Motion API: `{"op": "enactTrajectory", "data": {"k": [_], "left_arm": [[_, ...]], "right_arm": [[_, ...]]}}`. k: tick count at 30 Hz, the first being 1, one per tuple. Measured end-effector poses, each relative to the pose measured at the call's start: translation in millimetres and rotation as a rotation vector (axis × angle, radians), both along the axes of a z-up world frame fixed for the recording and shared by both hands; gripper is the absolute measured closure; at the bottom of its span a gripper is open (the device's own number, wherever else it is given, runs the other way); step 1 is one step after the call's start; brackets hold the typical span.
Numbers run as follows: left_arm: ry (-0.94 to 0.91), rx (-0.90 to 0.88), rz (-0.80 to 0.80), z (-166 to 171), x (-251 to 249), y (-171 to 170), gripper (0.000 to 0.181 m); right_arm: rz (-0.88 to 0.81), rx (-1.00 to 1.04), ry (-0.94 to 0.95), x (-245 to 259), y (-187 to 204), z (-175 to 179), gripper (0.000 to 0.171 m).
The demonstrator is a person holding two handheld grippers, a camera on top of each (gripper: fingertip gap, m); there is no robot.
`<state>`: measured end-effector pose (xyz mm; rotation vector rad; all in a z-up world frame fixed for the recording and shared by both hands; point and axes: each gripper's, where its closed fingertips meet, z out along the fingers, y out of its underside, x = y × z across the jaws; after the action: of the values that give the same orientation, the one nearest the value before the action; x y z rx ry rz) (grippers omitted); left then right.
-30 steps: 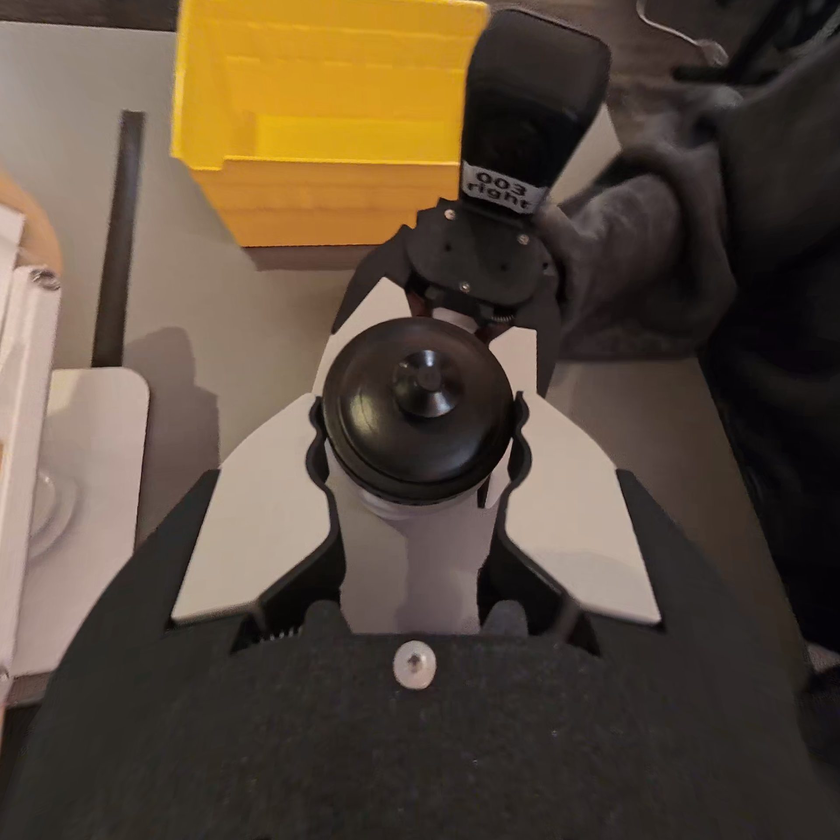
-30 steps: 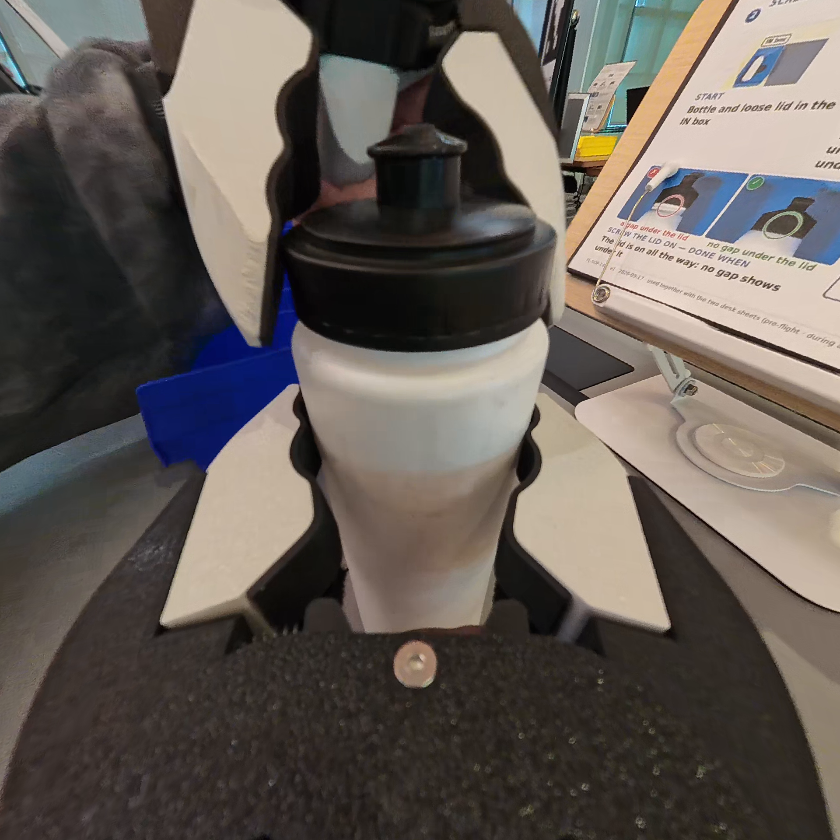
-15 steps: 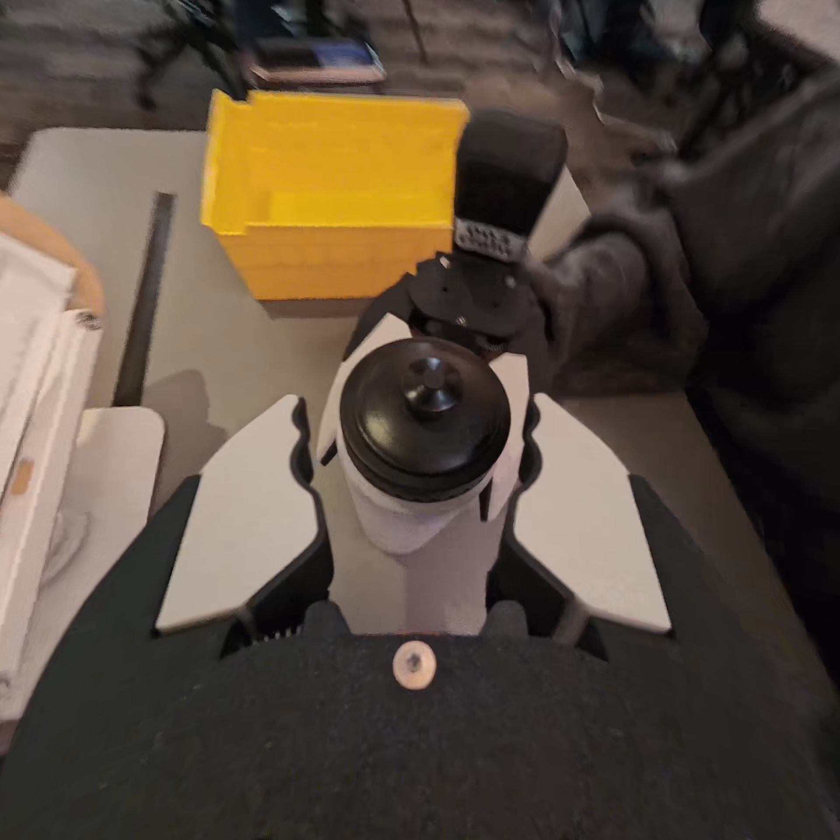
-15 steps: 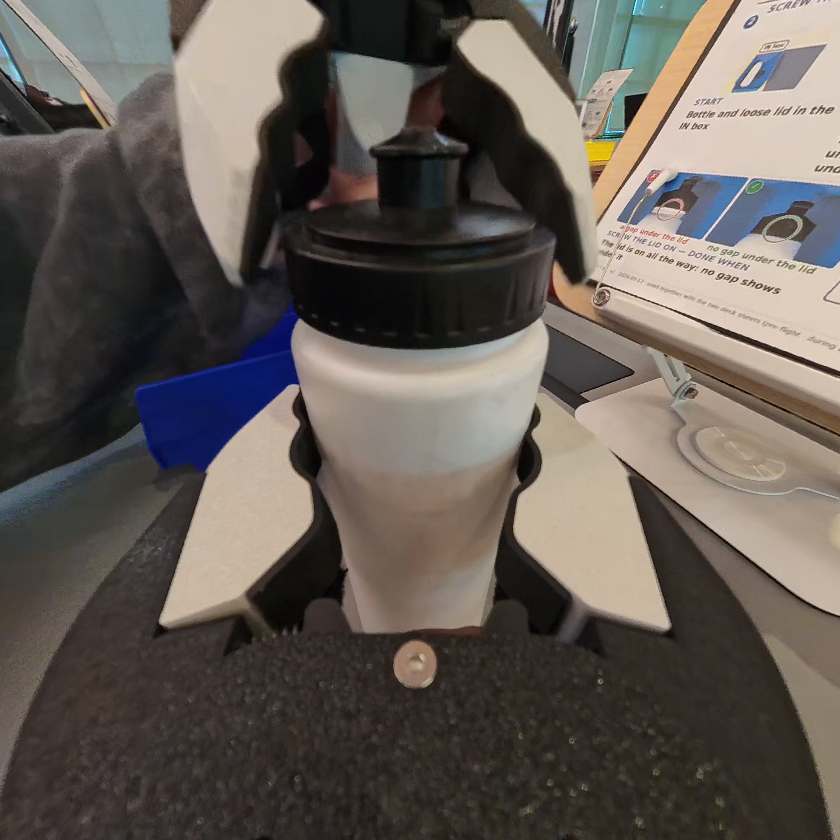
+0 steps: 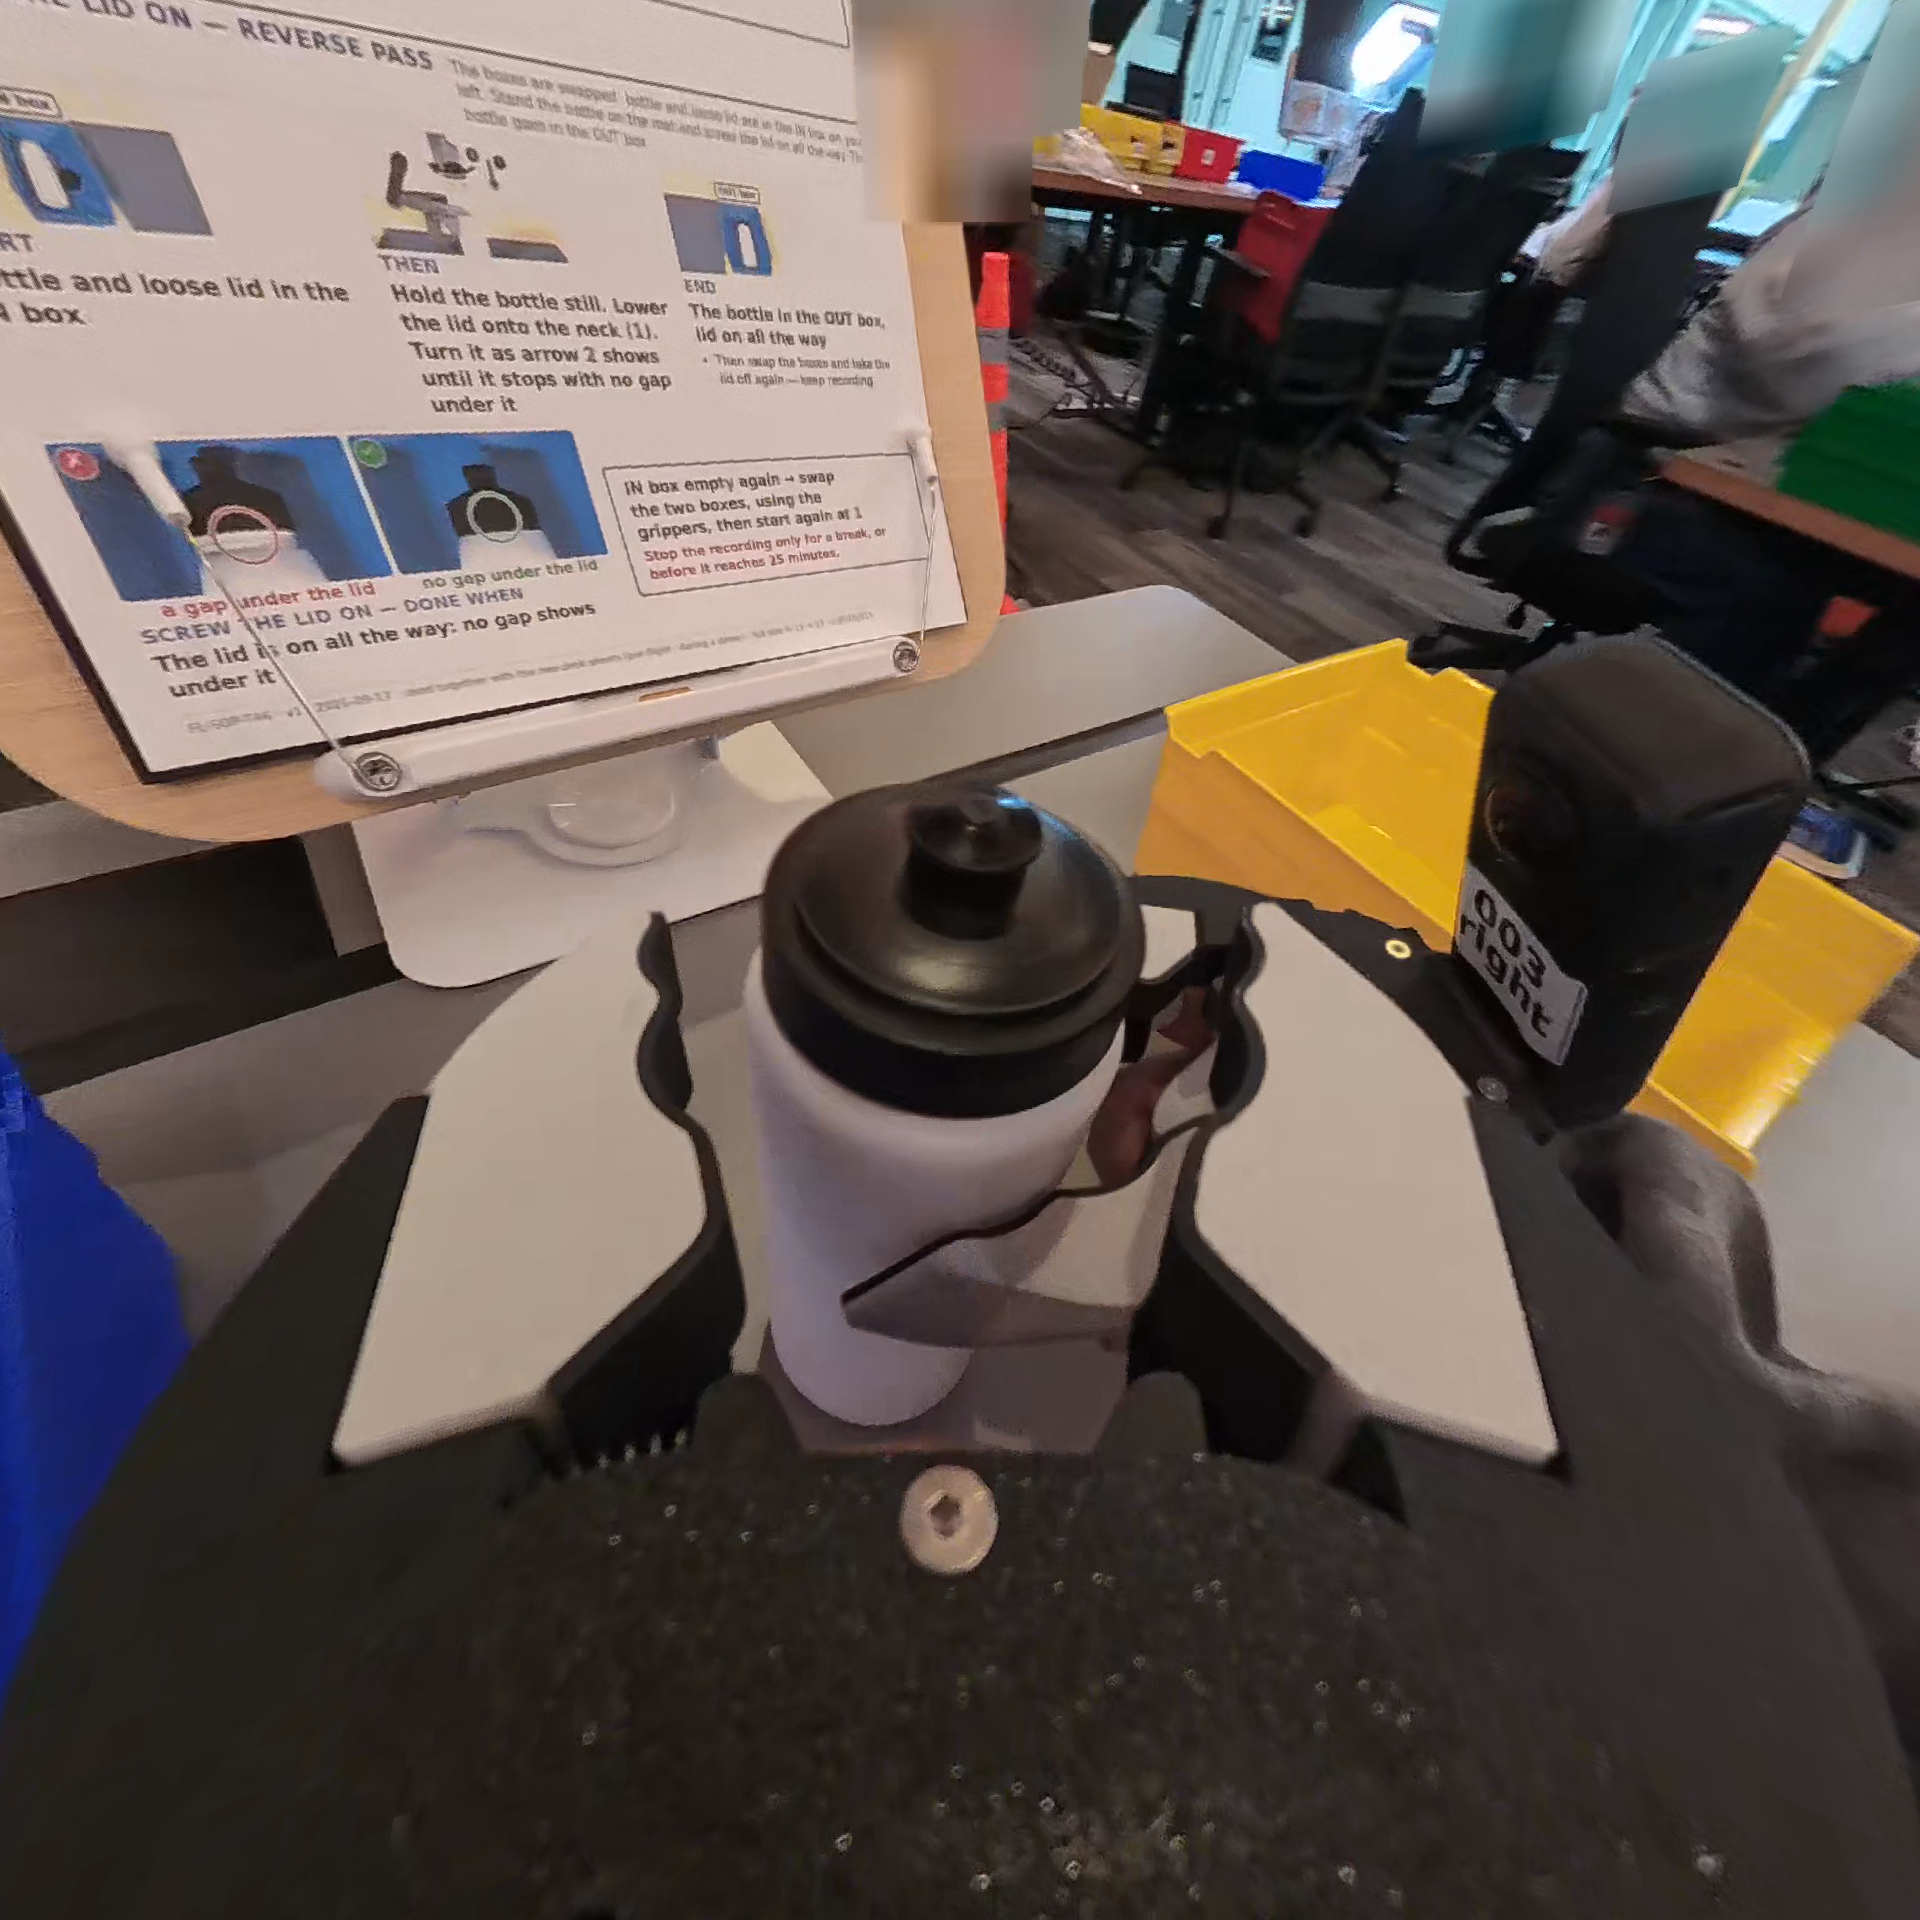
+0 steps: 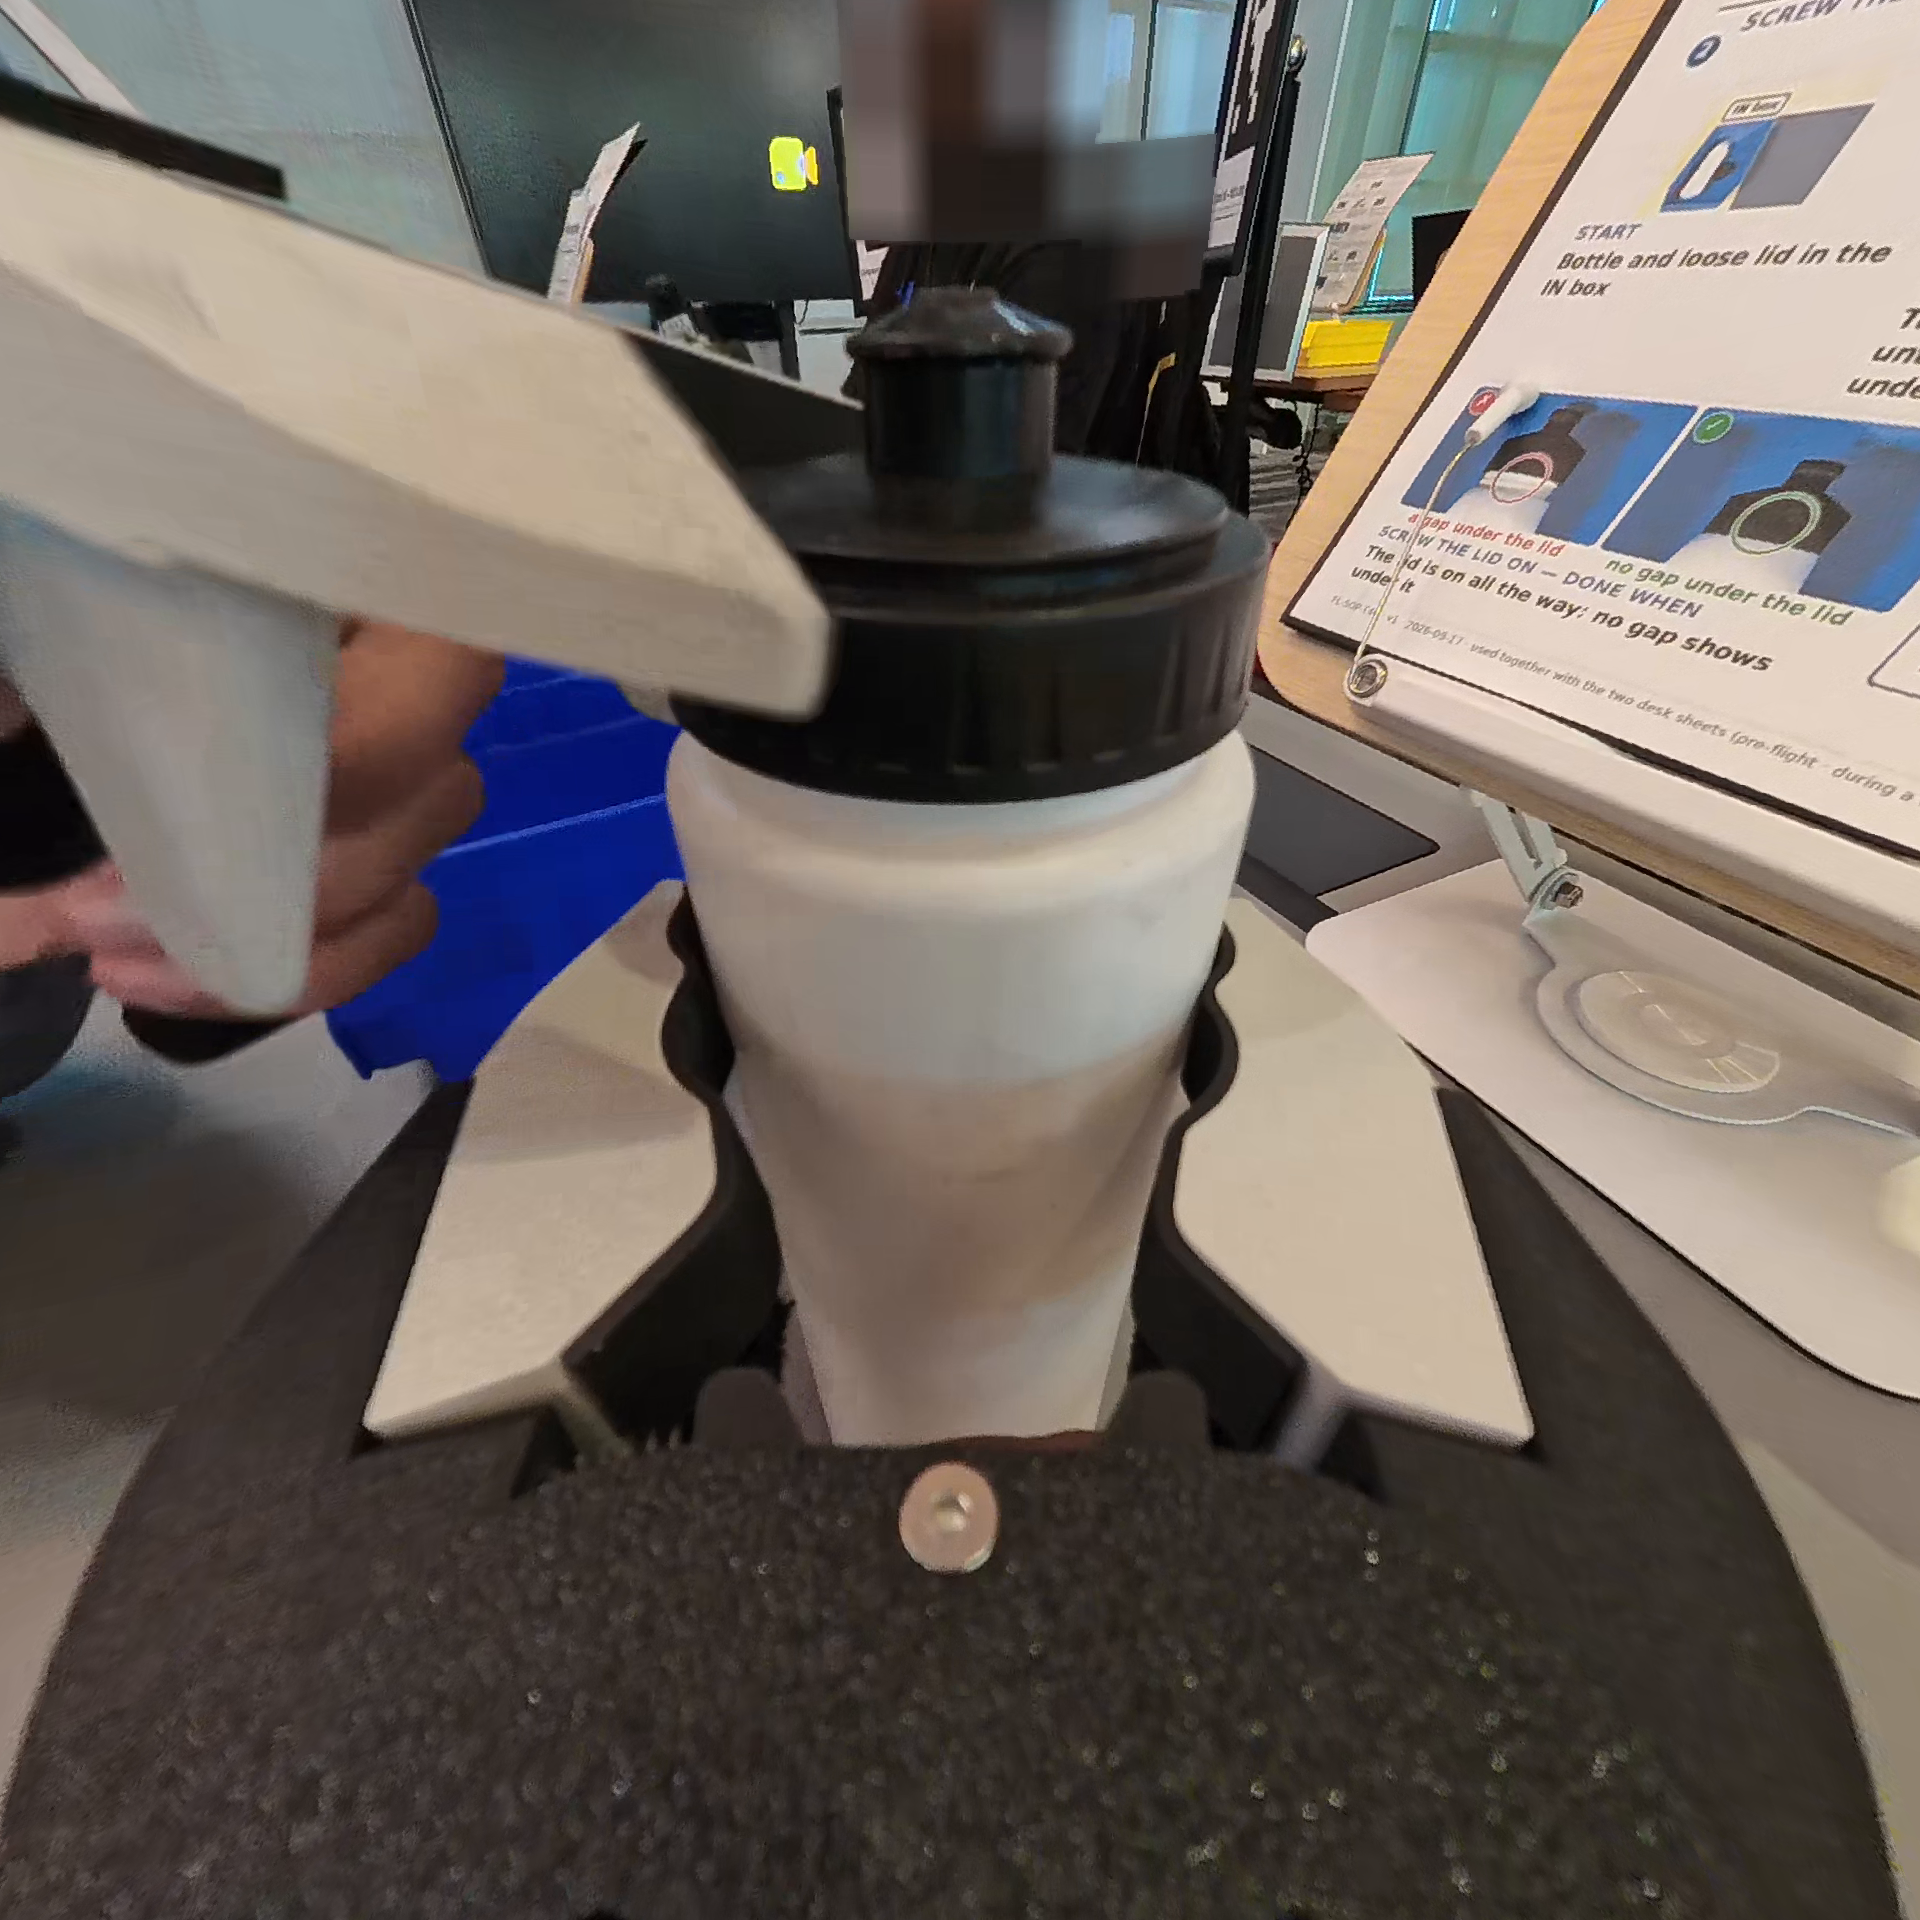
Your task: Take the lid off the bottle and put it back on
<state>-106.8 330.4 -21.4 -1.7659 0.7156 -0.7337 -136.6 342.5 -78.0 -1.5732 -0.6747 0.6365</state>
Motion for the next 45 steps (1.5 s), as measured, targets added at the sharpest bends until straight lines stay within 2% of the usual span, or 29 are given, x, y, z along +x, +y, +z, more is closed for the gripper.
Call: {"op": "enactTrajectory", "data": {"k": [3, 5, 10, 14, 22, 30, 35, 39, 45], "left_arm": [[0.039, -0.016, 0.084, -10, 6, 7, 0.085], [0.045, -0.035, 0.110, -14, 7, 8, 0.100], [0.104, -0.013, 0.011, -14, 6, 3, 0.103], [0.175, -0.036, -0.183, -16, 3, -3, 0.103], [0.380, -0.056, -0.696, -21, 1, -13, 0.103], [0.569, 0.057, -1.279, -24, -9, -17, 0.105], [0.735, 0.130, -1.570, -26, -13, -13, 0.105], [0.826, 0.150, -1.680, -26, -10, -9, 0.105], [0.769, 0.185, -1.652, -26, -17, -13, 0.104]], "right_arm": [[-0.002, -0.001, -0.004, 0, 0, 0, 0.084], [-0.003, 0.000, -0.008, 0, -1, 0, 0.084], [0.011, 0.004, -0.020, -3, -3, 0, 0.084], [0.028, 0.010, -0.017, -7, -5, 0, 0.084], [0.032, 0.003, -0.019, -7, -5, -1, 0.084], [0.036, 0.001, -0.015, -7, -4, -1, 0.085], [0.039, -0.008, -0.005, -6, -2, 0, 0.084], [0.027, -0.019, 0.023, -2, 0, 1, 0.085], [0.033, -0.004, -0.017, -7, -2, -1, 0.084]]}}
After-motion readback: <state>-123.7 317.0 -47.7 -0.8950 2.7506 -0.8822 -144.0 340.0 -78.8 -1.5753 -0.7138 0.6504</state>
